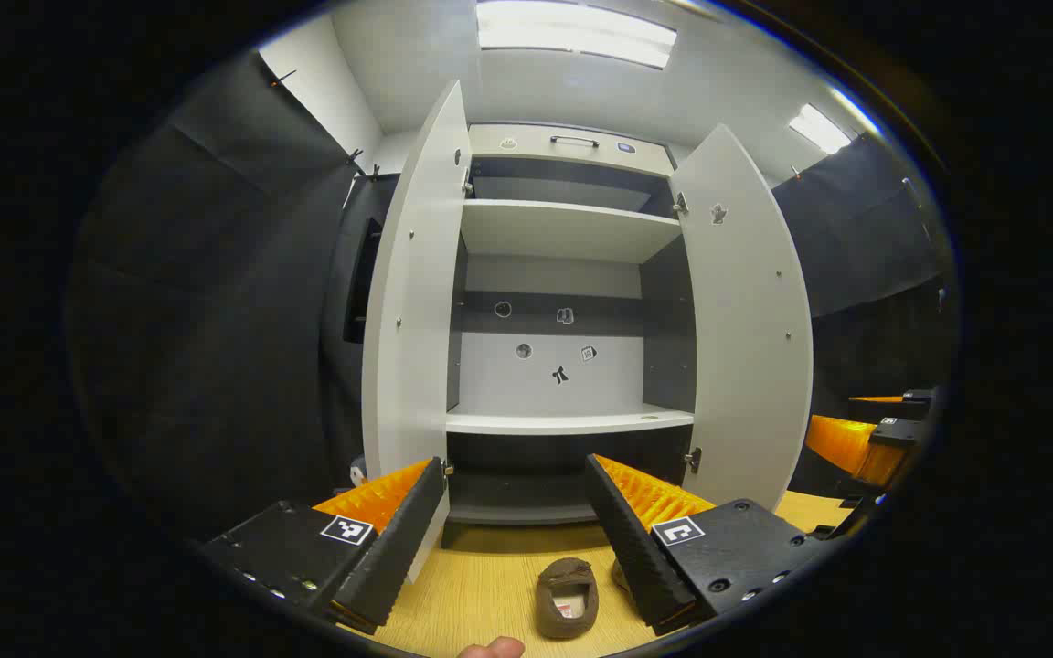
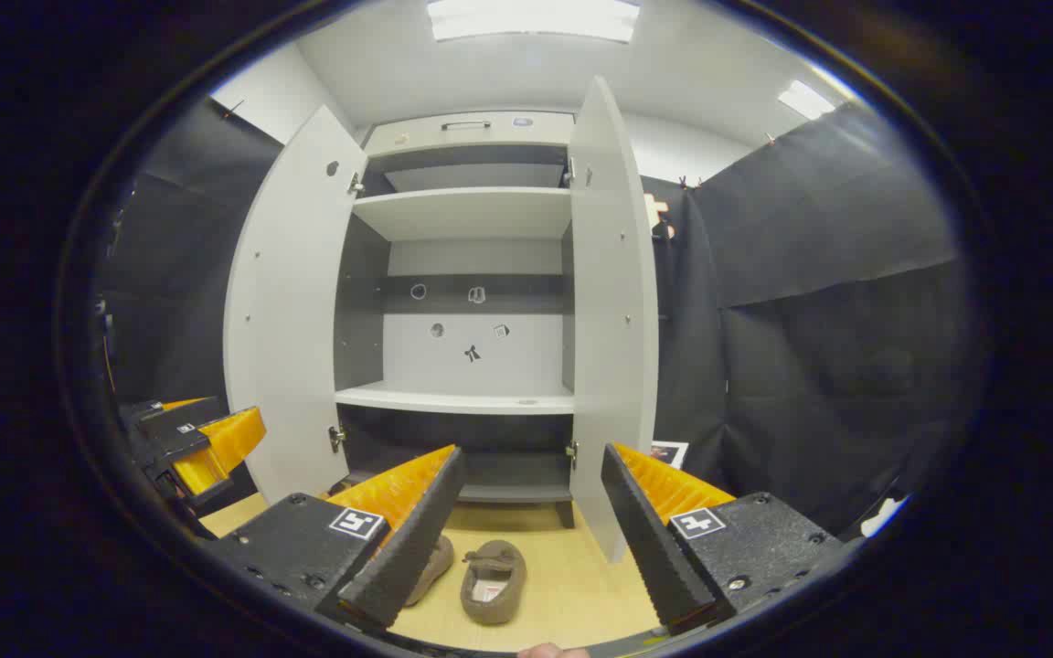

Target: Grab one shoe with the right hand and put it into the shoe cabinet, grab the other shoe with the left hand and put it into the shoe cabinet; then close the right door with the right hand and the left door with the left hand.

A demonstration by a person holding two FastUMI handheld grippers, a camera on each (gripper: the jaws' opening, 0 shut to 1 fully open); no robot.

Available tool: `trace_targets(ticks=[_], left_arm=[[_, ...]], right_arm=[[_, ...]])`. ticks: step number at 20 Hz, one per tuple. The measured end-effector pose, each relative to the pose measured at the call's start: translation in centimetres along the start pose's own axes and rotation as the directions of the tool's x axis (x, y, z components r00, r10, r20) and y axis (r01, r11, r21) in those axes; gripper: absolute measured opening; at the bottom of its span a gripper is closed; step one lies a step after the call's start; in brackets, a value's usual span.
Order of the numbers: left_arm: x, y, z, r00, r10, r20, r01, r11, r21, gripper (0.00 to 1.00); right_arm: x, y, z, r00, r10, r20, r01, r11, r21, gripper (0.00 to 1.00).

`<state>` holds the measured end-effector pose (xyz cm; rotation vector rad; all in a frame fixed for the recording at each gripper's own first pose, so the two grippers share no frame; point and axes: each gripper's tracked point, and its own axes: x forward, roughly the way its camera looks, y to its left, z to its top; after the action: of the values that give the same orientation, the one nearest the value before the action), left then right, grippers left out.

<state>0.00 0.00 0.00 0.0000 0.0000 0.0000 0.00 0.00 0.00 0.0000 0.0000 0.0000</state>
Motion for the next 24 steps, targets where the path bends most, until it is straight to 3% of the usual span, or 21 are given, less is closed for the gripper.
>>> trace_targets(ticks=[16, 24], left_arm=[[-0.1, 0.1, 0.2, 1.0, 0.016, -0.002, -0.016, 1.0, -0.006, 0.95], [-0.2, 0.4, 0.3, 1.0, 0.024, -0.001, -0.024, 1.0, -0.013, 0.95]], right_arm=[[0.2, 0.4, -0.3, 1.0, 0.027, -0.012, -0.028, 1.0, -0.012, 0.99], [3.5, 2.8, -2.3, 0.992, 0.1, -0.071, -0.102, 0.994, -0.029, 0.99]])
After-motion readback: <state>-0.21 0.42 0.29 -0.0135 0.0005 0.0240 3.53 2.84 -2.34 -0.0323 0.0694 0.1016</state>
